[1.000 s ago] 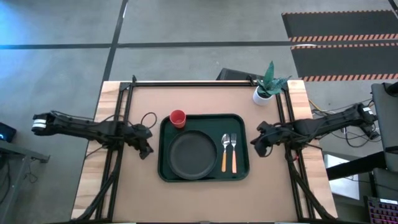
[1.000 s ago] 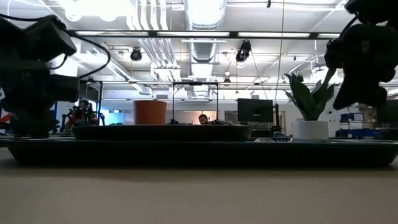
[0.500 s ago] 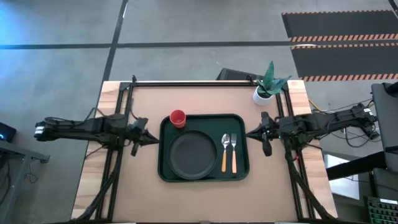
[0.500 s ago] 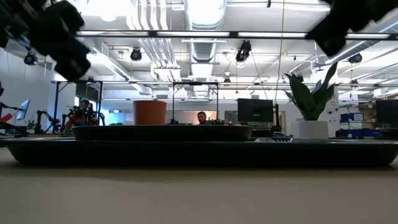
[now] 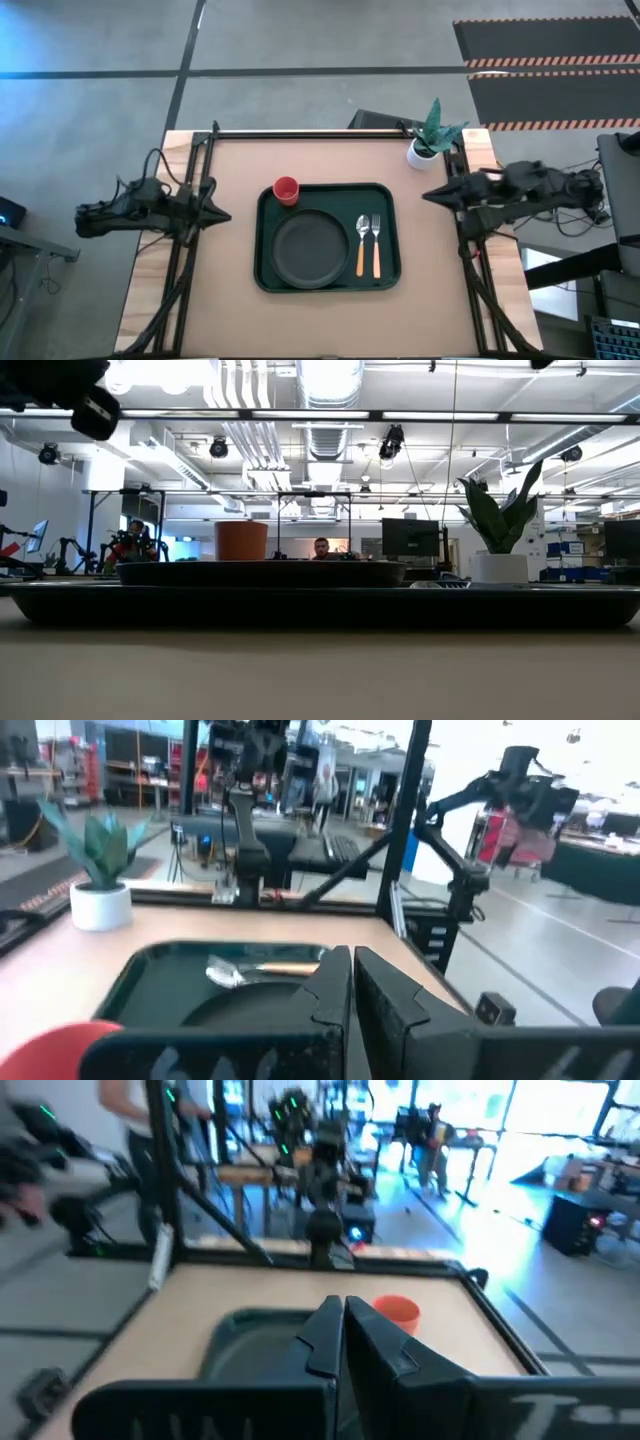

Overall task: Pick and place plate/cup/fork/spoon on tray
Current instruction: Return to Home Position

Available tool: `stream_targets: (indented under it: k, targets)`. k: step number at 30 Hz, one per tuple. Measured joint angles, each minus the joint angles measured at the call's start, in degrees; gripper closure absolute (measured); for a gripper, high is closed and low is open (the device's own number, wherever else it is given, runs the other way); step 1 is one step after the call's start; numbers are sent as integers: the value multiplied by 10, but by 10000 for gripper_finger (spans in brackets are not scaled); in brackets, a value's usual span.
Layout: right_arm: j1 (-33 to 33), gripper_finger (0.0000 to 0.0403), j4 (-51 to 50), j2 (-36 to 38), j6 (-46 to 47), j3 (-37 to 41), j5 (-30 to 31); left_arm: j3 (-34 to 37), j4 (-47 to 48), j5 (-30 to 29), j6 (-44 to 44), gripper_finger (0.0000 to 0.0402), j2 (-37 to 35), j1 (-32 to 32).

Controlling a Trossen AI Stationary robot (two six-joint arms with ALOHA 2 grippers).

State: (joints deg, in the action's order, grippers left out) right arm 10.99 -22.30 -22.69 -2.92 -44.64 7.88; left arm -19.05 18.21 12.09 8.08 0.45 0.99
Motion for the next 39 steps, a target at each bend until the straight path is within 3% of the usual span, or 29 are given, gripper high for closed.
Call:
stream_targets:
  k: [5, 9, 15, 18, 21, 29, 39]
  targets:
    - [0, 394, -2, 69, 21, 26, -48, 5, 7, 8, -6, 401, 2, 0]
    - [0, 394, 6, 126, 34, 67, -53, 28, -4, 12, -10, 401, 3, 0]
    - [0, 394, 36, 224, 74, 164, -53, 89, -108, 26, 2, 401, -3, 0]
    - [0, 394, 34, 226, 83, 216, -54, 135, -184, 28, 6, 401, -3, 0]
    - [1, 394, 102, 215, 105, 256, -50, 182, -275, 45, 12, 402, -3, 0]
    - [3, 394, 358, 226, 143, 433, -84, 186, -283, 57, 46, 402, -2, -1]
    - [4, 394, 343, 222, 161, 439, -79, 186, -281, 58, 28, 402, 5, 0]
